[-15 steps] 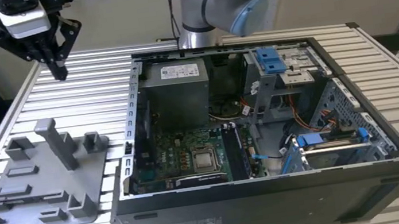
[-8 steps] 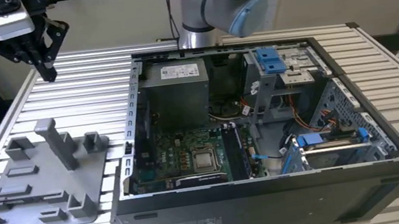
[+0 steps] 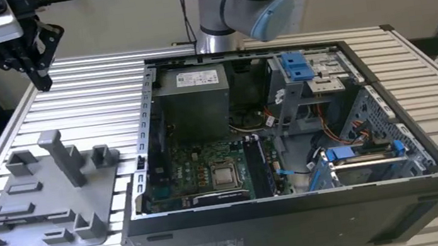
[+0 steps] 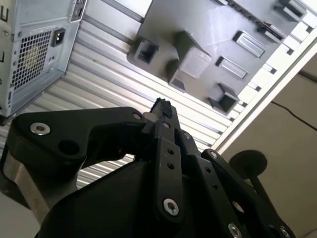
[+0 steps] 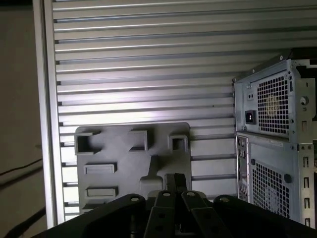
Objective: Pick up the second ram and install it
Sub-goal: 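Reach for the second ram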
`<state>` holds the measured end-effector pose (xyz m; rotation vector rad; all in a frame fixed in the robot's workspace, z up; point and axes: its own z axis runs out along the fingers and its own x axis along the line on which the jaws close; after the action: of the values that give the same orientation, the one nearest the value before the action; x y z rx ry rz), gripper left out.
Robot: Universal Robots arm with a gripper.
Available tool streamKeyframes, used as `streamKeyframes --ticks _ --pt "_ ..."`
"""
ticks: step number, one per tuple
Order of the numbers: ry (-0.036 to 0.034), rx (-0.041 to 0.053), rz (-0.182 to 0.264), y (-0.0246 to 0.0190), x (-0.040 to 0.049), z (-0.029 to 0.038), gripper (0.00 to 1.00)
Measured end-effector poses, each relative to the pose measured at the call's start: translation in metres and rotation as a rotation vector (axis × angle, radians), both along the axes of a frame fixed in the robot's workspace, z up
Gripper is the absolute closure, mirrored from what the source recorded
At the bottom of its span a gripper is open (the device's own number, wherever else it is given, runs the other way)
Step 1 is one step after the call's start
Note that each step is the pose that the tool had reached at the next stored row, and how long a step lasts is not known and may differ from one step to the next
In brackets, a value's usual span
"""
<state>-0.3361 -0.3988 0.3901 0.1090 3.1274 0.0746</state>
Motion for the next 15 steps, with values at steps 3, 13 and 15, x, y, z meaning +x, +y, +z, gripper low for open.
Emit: streamKeyframes --ticks 3,13,15 --pt "0.0019 0.0001 0.000 0.0000 -0.0042 -0.0002 0.89" --pt "0.0043 0.0001 0.000 0.0000 -0.0082 -0.0003 0.89" --pt "0.0043 0.0001 0.000 0.0000 -0.0082 -0.0004 0.89"
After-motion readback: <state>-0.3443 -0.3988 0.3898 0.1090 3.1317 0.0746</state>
